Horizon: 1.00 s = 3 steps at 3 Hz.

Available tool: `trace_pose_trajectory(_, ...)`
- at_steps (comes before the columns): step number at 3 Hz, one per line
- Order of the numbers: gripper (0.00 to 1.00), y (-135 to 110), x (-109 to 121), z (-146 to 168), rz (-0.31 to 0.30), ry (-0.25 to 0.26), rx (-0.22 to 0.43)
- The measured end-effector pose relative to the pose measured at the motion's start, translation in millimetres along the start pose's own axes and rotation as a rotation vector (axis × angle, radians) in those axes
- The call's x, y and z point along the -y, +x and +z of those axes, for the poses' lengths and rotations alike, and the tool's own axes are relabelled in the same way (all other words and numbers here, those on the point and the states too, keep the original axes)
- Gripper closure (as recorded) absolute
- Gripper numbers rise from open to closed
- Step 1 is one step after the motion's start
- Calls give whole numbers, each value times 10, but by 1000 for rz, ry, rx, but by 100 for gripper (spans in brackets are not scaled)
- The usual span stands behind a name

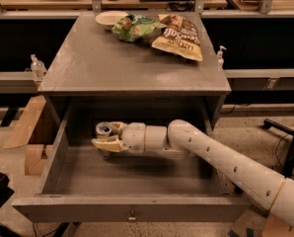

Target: Place redbull can into top drawer

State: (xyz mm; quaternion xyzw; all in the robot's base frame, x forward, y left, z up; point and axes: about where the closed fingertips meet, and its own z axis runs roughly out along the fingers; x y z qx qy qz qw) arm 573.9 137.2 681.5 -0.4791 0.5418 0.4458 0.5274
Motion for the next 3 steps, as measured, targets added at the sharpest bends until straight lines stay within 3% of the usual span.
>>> trace_pose_trajectory(1,5,-6,-13,20,0,-4,1)
trace_pose_trajectory(3,0,-9,-19,30,0,-6,1)
